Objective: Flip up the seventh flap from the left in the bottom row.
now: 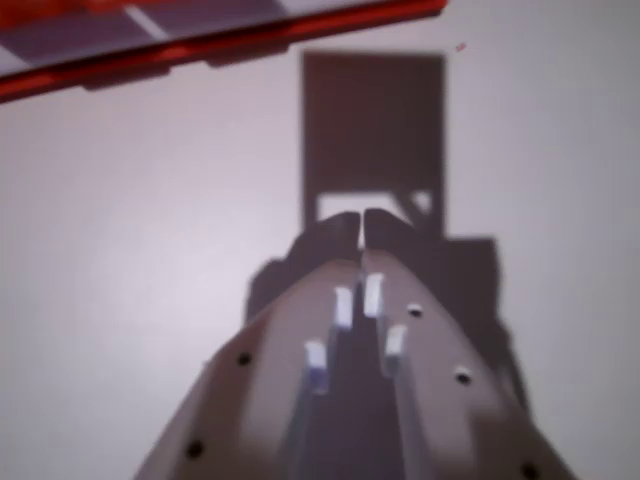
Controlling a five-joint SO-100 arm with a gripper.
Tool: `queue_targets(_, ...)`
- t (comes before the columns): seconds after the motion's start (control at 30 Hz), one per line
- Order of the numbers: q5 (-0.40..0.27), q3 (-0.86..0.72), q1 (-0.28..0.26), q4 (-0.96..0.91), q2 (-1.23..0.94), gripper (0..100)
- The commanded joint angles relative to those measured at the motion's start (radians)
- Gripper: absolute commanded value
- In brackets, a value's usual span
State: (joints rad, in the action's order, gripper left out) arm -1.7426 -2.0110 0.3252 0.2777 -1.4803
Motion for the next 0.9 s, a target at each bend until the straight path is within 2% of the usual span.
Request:
queue_targets(0.0, 0.025, 0.167, -0.021, -0.029, 0.043, 0)
queue_targets(0.4, 0.087, 0.439, -0.074, -0.031, 0.239, 0)
queue_targets(0.87, 0.158, 0.506, -0.083, -0.094, 0.276, 0)
